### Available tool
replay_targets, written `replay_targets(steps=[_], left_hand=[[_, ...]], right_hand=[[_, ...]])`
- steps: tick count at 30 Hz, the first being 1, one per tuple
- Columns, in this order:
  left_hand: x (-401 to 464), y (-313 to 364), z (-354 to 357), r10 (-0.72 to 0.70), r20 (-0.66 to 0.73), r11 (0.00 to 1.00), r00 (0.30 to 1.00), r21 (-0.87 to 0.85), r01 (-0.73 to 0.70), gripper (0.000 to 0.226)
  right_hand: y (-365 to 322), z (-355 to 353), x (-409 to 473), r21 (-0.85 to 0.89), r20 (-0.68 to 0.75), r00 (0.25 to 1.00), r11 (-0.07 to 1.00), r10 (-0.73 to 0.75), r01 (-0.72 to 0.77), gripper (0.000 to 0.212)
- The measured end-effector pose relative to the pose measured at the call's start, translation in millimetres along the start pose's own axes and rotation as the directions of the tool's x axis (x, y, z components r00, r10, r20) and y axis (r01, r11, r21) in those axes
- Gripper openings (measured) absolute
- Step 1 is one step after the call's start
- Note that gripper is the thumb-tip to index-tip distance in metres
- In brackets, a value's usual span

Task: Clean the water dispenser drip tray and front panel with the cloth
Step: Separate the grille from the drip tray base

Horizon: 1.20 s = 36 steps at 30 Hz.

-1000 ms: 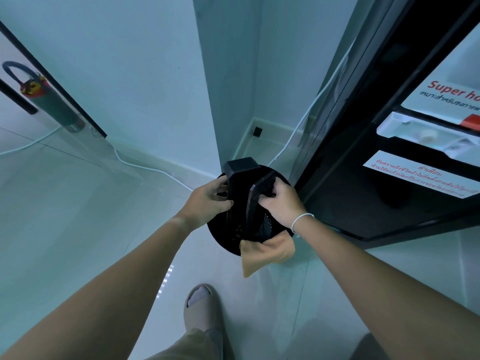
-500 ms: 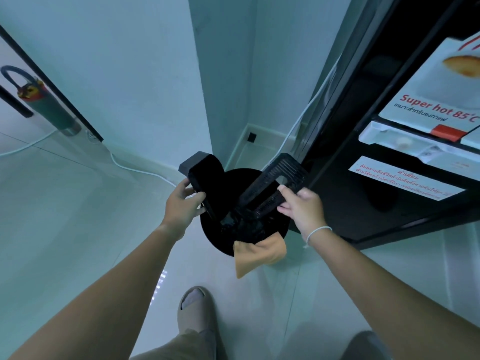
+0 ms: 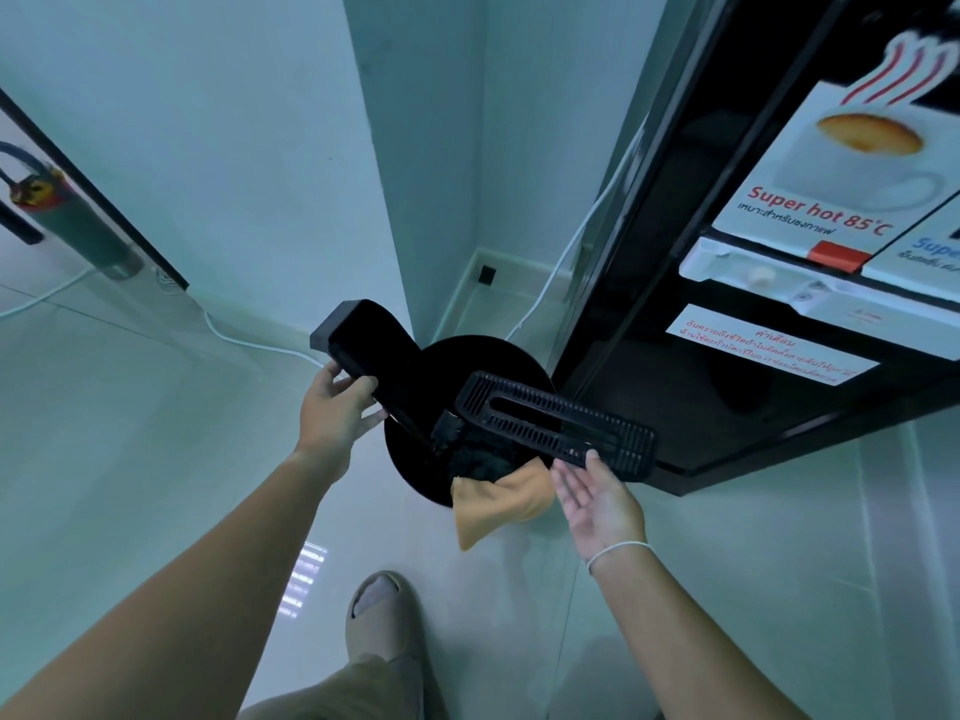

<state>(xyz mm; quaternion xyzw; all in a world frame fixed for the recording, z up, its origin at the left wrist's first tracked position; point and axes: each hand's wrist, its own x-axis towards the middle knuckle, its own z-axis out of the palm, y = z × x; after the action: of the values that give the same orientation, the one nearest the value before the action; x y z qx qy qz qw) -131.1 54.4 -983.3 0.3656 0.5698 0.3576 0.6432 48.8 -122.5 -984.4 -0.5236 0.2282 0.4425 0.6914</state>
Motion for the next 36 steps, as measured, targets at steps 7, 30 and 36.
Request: replay_targets(steps=[7,30,36], left_hand=[[6,-3,3,-0.005,-0.008,1.000,1.000,-0.022,0.005,0.033],[22,-21,7,-0.031,0.022,0.999,0.999,-0.008,0.031,0.032],[24,-22,7,-0.037,0.017,0.999,0.999,-0.015,0.037,0.026]], right_hand=[[7,-11,14,-0.015,-0.057,0.992,0.993,0.114,-0.115,0.037],[6,13,67,-0.080,-0.163,0.975,0.983,0.152,-0.166,0.017],[6,-1,64,-0.105,-0.181,0.972,0.980,0.151,-0.171,0.015]])
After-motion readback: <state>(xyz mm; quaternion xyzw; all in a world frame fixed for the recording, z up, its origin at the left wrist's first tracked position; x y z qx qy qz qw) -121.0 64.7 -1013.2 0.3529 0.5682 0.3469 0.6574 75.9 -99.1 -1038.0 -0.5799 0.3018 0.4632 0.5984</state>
